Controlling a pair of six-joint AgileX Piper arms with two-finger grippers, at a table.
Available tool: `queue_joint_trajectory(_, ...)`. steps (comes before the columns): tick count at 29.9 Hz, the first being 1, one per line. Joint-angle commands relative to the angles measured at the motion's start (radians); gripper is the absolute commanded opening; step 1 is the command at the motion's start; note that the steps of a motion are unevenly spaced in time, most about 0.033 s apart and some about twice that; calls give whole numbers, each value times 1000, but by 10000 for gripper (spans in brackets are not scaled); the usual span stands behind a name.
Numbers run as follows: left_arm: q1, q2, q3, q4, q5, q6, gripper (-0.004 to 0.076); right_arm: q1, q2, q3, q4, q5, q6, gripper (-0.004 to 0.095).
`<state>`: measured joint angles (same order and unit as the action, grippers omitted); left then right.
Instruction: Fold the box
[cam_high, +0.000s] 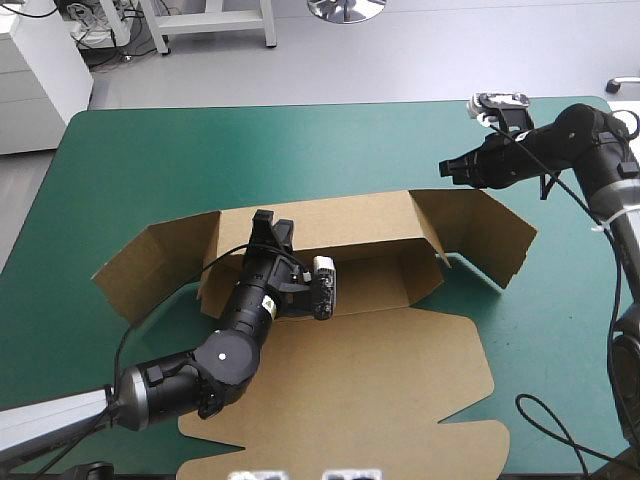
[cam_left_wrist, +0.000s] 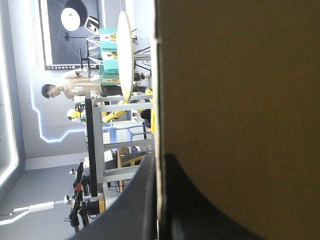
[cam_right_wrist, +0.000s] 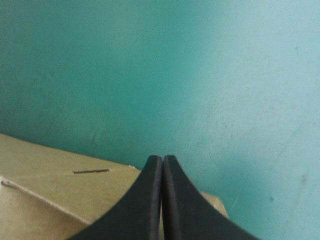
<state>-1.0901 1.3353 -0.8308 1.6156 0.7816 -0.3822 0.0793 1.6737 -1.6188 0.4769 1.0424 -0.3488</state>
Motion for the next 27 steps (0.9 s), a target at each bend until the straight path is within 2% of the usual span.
queue_joint_trajectory(1, -7, -26, -27, 13, 26, -11, -10, 5, -72, -20, 18, 24, -23, -17)
queue_joint_trajectory(3, -7, -26, -27, -28, 26, -11, -10, 5, -93, -20, 18, 55, -21, -17)
queue_joint_trajectory(8, -7, -26, -27, -19, 25, -11, -10, 5, -101, -18, -29, 212, -22, -17)
queue_joint_trajectory(19, -7, -26, -27, -26, 25, -7, -10, 5, -205, 148, 3, 212, -43, -17)
queue_joint_trajectory(24, -7, -26, -27, -26, 25, -5, -10, 5, -268, 255, 71, 200, -101, -17)
queue_joint_trajectory(27, -7, -26, -27, -26, 25, -5, -10, 5, -302, 318, 117, 147, -165, -17)
